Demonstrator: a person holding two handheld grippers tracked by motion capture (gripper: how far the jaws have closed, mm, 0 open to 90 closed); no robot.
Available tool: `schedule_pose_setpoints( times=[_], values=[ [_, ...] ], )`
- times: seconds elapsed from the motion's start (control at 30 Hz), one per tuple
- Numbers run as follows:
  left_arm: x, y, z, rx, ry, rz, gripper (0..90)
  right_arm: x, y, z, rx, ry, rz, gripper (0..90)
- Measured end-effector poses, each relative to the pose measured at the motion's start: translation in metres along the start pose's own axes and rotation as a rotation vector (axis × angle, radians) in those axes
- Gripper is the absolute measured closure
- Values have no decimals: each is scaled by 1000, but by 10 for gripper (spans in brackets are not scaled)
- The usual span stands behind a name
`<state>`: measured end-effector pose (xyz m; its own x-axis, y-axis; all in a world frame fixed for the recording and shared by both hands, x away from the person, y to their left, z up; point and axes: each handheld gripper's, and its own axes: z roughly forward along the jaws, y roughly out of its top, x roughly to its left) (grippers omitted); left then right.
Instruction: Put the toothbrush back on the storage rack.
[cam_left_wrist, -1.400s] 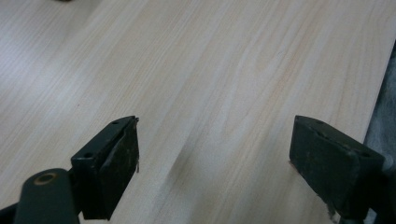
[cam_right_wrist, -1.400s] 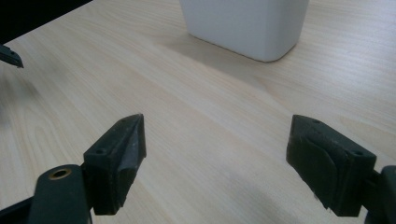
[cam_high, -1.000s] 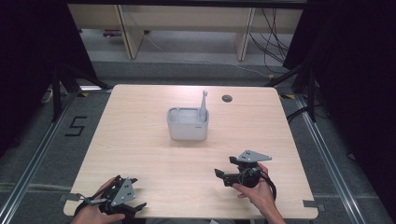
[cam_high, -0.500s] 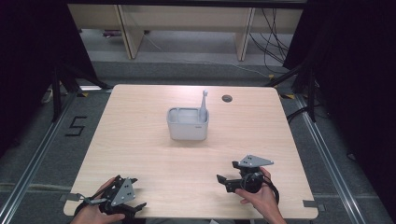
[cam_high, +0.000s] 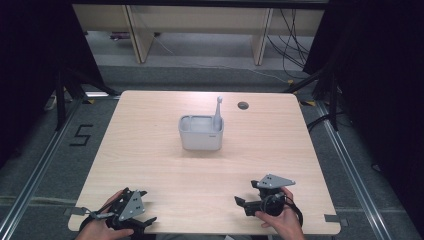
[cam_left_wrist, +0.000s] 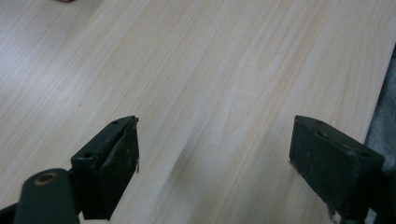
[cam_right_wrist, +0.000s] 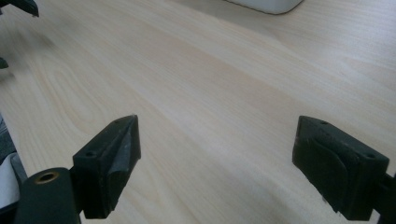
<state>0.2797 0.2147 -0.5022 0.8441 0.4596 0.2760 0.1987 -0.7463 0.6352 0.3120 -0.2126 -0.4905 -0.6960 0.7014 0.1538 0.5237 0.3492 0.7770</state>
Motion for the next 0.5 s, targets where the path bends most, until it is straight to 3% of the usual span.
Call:
schedule_pose_setpoints(
  times=[0.03, 0.1, 0.13, 0.2, 0.23, 0.27, 0.3, 0.37, 0.4, 0.5],
  values=[
    [0, 0, 0, 0, -5, 0, 156, 2, -1, -2, -2, -15, 12, 162],
    [0, 0, 0, -2, -3, -2, 156, 3, -4, -2, 1, 2, 17, 162],
    [0, 0, 0, 0, 2, 1, 156, 2, -5, -3, 2, -1, -2, 162],
    [0, 0, 0, 0, 0, 0, 156, 5, -8, -4, 14, 10, 30, 162],
    [0, 0, 0, 1, -2, 1, 156, 6, -9, -5, 24, -4, 18, 162],
    [0, 0, 0, -1, -10, -1, 157, 6, -10, -5, 31, 13, 17, 162],
    [0, 0, 0, 0, -6, 0, 156, 9, -11, -6, 38, -9, 39, 162],
    [0, 0, 0, -1, -6, -1, 156, 7, -12, -6, 29, -16, -13, 162],
    [0, 0, 0, 0, -5, -1, 156, 9, -13, -7, 36, -12, 6, 162],
    [0, 0, 0, 0, -6, 0, 156, 10, -15, -7, 42, -11, -5, 162]
  ],
)
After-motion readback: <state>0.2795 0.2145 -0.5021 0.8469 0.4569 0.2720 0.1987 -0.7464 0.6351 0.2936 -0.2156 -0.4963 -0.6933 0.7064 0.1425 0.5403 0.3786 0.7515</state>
